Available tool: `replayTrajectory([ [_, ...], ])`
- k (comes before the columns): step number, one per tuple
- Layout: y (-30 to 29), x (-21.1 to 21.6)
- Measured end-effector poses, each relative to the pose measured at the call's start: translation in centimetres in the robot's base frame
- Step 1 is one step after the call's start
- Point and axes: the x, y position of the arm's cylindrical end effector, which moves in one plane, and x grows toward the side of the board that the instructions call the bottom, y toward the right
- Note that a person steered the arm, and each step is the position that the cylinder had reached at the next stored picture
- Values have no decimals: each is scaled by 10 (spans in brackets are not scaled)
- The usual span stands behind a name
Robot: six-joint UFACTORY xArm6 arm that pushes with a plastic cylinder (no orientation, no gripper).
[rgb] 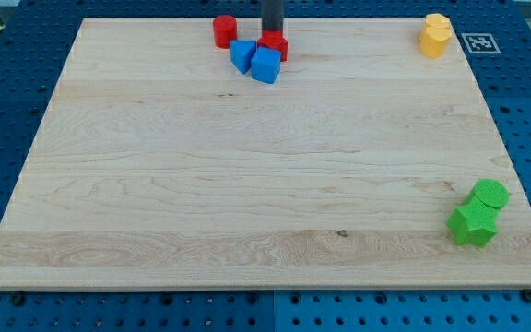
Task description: Push the red circle into the triangle
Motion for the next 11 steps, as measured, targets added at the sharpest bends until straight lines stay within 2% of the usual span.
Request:
replayTrajectory([
  [1, -29, -30],
  [2, -52, -39],
  [4, -101, -34],
  [8, -62, -9],
  [11, -50, -12],
])
